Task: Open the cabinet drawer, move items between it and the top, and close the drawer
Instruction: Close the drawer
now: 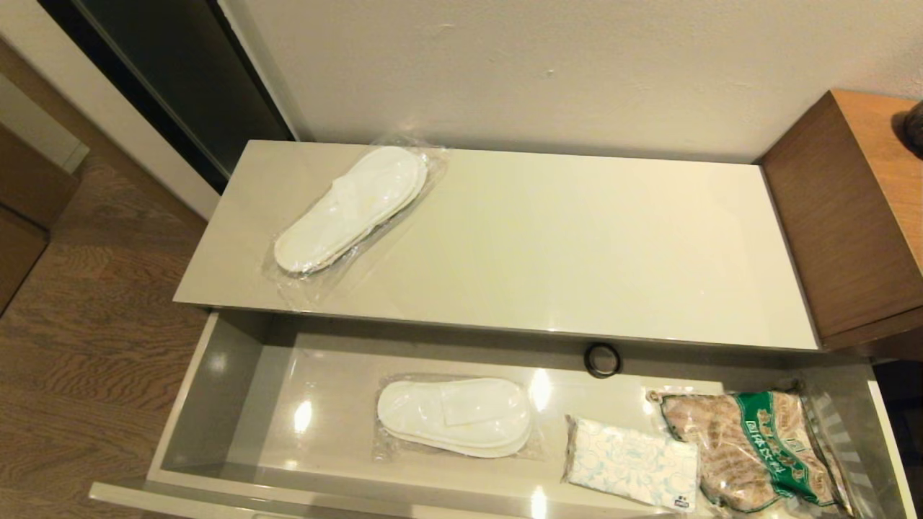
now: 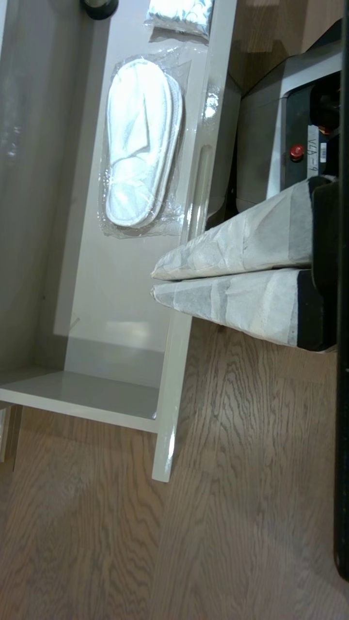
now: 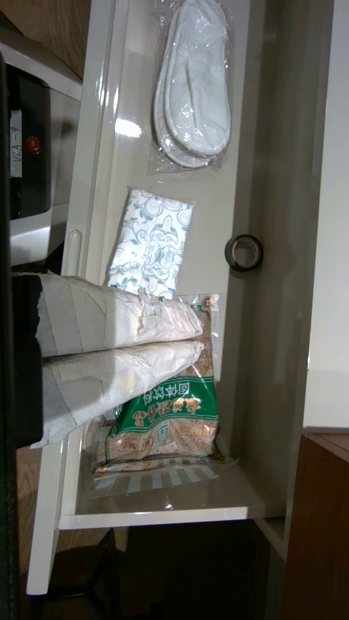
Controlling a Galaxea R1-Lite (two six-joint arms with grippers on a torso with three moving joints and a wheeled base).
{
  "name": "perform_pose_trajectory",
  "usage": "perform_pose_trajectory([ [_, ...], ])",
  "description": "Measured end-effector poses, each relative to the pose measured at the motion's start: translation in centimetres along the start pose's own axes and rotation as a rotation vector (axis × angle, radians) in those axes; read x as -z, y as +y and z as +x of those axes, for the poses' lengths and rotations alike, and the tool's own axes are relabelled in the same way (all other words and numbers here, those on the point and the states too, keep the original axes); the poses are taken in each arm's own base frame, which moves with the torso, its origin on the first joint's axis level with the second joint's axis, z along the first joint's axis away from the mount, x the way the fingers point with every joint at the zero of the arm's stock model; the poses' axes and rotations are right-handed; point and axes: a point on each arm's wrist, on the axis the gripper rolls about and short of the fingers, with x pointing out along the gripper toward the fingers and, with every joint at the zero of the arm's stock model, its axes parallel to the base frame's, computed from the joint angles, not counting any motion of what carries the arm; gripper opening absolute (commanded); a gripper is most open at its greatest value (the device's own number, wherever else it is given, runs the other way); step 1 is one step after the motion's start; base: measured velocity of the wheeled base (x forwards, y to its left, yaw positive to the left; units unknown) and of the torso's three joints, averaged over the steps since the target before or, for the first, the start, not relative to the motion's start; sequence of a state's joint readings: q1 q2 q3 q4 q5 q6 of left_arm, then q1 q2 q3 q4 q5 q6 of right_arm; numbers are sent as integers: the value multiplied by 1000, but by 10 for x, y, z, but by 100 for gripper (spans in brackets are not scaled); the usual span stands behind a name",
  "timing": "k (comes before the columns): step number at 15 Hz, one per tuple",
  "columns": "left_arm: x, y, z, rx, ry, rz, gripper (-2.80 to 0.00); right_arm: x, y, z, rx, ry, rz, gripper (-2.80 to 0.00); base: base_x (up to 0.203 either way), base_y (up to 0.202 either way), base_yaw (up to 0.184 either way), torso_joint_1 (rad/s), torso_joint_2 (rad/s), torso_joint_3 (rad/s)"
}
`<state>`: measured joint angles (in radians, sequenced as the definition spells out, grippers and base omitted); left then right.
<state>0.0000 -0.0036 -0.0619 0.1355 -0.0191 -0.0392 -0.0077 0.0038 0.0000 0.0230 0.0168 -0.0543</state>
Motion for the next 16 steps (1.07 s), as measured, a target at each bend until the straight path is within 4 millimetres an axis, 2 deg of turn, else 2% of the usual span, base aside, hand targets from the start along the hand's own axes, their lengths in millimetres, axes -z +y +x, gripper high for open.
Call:
perform_pose_trajectory([
  [6,-4,0,-2,-24,-8,8,-280,0,0,0,0,0,0,-280,0,0,0,0,0,0],
  [7,-9,0,-4,-21,-14,8,-280,0,0,0,0,0,0,-280,0,0,0,0,0,0],
  [9,-35,-1,-14,-15,-10,-5,-280,0,0,0,0,0,0,-280,0,0,0,0,0,0],
  [12,-69,-4,-22,12,217,-39,-280,0,0,0,0,0,0,-280,0,0,0,0,0,0],
  [14,-79,-5,-10,44,467,-72,-280,0,0,0,0,0,0,-280,0,0,0,0,0,0],
  [16,-82,-5,13,52,706,-106,-280,0,0,0,0,0,0,-280,0,0,0,0,0,0],
])
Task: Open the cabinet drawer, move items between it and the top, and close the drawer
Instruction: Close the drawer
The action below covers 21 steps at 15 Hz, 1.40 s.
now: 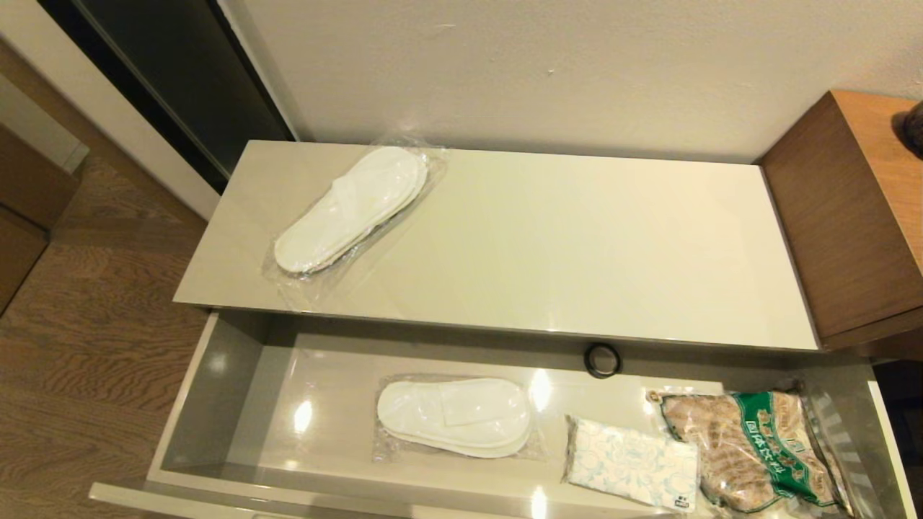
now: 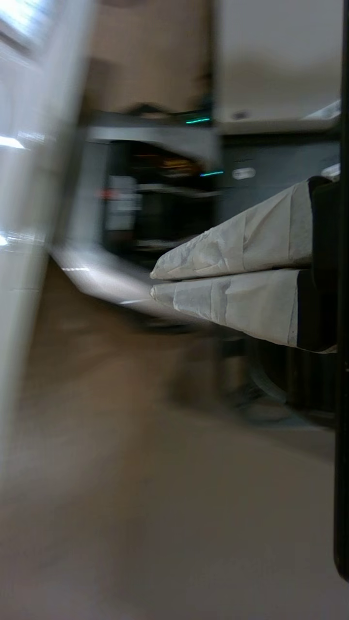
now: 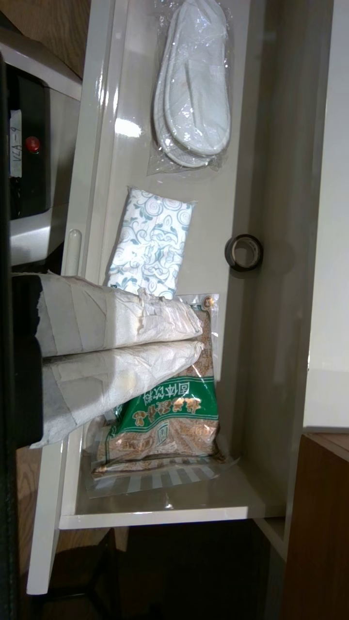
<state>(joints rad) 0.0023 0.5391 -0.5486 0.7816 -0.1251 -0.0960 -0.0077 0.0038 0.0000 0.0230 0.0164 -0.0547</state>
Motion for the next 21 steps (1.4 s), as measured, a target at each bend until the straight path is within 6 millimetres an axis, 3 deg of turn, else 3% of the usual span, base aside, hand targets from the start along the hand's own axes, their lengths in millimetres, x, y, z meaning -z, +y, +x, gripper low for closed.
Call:
perform_pose_trajectory([
  [2,-10,2,24,1,172,-31,-280,0,0,0,0,0,0,-280,0,0,0,0,0,0],
  [4,-5,5,51,-7,303,-49,-280,0,0,0,0,0,0,-280,0,0,0,0,0,0],
  [8,-9,10,90,-27,311,-135,-280,0,0,0,0,0,0,-280,0,0,0,0,0,0],
  [12,-17,12,105,-58,277,-193,-280,0,0,0,0,0,0,-280,0,0,0,0,0,0],
  [17,-13,15,116,-155,338,-190,-280,0,0,0,0,0,0,-280,0,0,0,0,0,0],
  [21,-15,18,140,-162,358,-204,-280,0,0,0,0,0,0,-280,0,0,0,0,0,0],
])
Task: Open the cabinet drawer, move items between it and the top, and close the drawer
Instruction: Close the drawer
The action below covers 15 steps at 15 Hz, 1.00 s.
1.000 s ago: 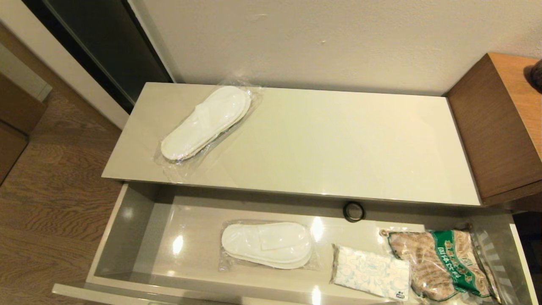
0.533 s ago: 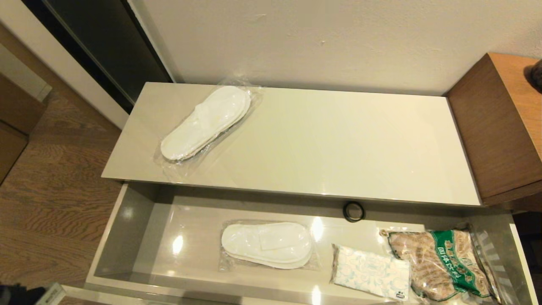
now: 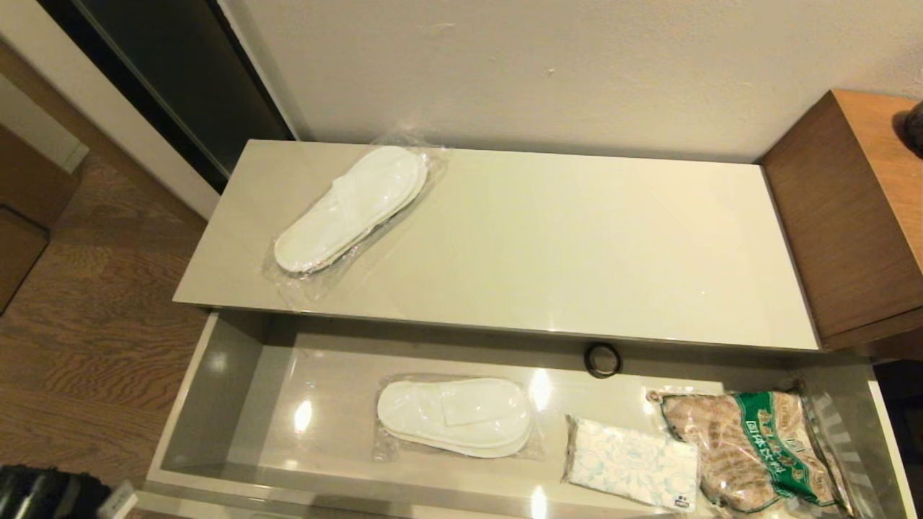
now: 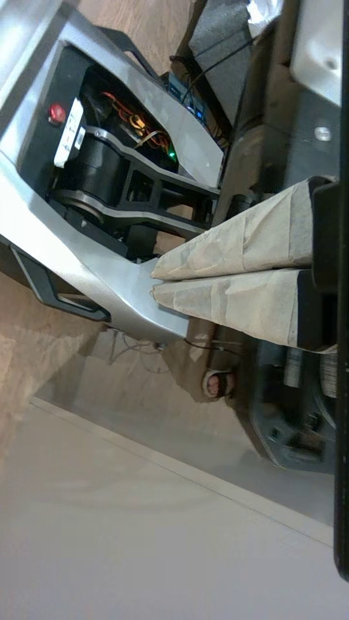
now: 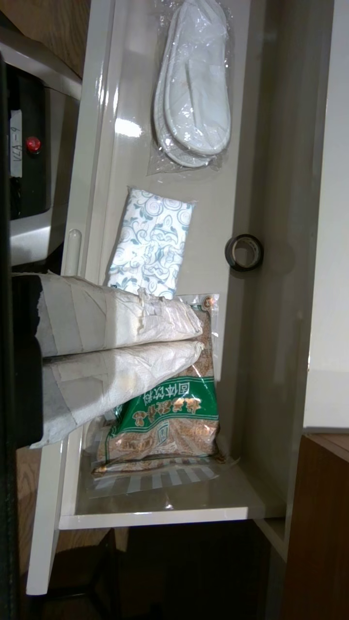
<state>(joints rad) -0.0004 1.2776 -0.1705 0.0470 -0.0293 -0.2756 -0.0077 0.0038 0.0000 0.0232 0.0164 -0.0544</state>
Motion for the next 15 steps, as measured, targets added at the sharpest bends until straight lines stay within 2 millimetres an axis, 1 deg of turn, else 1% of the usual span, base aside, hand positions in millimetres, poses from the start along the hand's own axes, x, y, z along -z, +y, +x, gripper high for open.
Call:
perform_pose_trajectory([
  [5,-11,-3,35,6,14,-45,-280,0,0,0,0,0,0,-280,0,0,0,0,0,0],
  [7,-14,-4,45,14,-3,-66,-280,0,0,0,0,-1,0,-280,0,0,0,0,0,0],
  [11,-28,-8,52,45,-95,-179,-280,0,0,0,0,0,0,-280,0,0,0,0,0,0],
  [15,-33,-9,58,47,-107,-195,-280,0,0,0,0,0,0,-280,0,0,0,0,0,0],
])
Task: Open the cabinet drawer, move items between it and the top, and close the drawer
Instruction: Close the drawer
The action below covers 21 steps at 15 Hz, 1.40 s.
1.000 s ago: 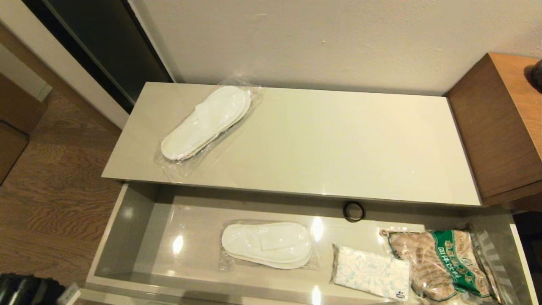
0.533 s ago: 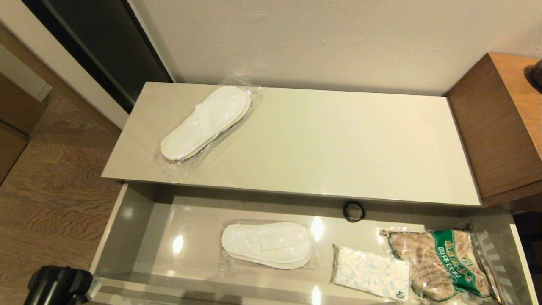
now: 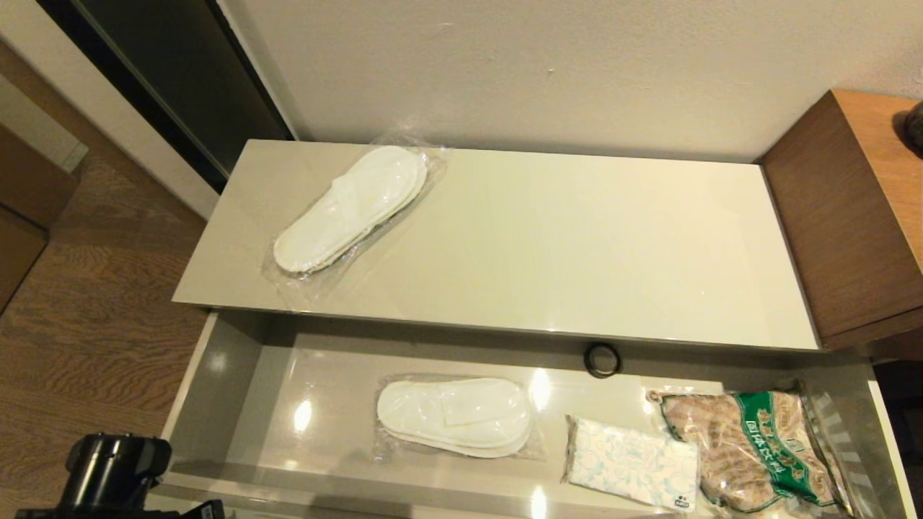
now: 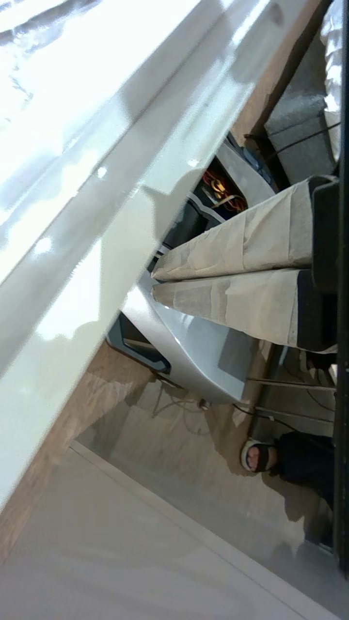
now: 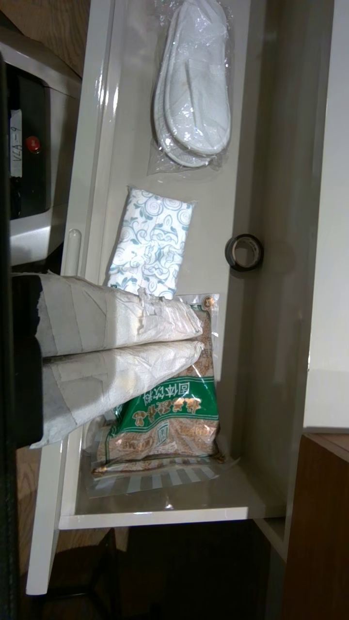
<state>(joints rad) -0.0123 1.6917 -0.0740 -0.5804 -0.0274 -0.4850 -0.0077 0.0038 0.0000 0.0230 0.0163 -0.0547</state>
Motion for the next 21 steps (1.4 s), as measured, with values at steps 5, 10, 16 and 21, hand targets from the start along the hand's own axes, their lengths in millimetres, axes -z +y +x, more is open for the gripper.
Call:
perform_pose_trajectory([
  [5,-11,-4,3,-36,-53,-71,-280,0,0,0,0,0,0,-280,0,0,0,0,0,0],
  [10,-38,-17,-5,-20,-216,-77,-280,0,0,0,0,0,0,-280,0,0,0,0,0,0],
  [16,-67,-35,-5,29,-293,-70,-280,0,0,0,0,0,0,-280,0,0,0,0,0,0],
  [21,-101,-62,33,-15,-324,-89,-280,0,0,0,0,0,0,-280,0,0,0,0,0,0],
])
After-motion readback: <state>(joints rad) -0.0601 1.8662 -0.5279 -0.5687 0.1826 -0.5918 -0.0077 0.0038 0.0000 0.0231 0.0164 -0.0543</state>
